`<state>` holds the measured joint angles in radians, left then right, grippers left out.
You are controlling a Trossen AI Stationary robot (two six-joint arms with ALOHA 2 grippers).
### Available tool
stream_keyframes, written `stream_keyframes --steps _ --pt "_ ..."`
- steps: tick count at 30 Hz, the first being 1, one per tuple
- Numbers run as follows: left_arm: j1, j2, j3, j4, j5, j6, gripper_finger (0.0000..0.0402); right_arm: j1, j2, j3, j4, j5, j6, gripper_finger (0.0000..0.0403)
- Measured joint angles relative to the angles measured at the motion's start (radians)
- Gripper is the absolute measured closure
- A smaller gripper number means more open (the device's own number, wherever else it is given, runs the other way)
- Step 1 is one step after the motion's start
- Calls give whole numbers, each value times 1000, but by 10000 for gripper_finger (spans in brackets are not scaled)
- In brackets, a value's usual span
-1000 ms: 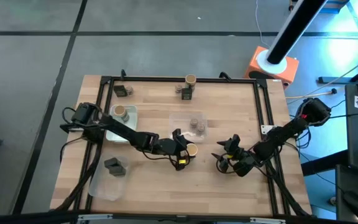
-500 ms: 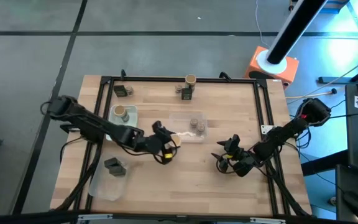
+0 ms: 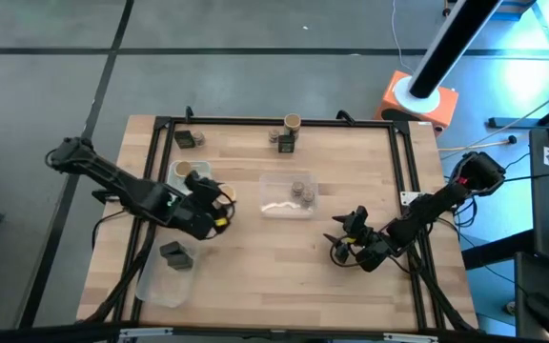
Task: Sort spices by type
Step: Put the gold seasoning bottle into the white bin
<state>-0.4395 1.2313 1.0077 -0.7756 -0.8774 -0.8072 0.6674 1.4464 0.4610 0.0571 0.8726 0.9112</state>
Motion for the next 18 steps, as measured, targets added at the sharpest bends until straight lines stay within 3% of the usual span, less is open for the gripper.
stream_keyframes --steps 10,18 --pt "-47 -52 -2 -455 -95 -382 136 0 0 0 0 2 0 93" --pt "-72 -52 -98 -554 -107 -583 136 0 0 0 -2 2 0 93"
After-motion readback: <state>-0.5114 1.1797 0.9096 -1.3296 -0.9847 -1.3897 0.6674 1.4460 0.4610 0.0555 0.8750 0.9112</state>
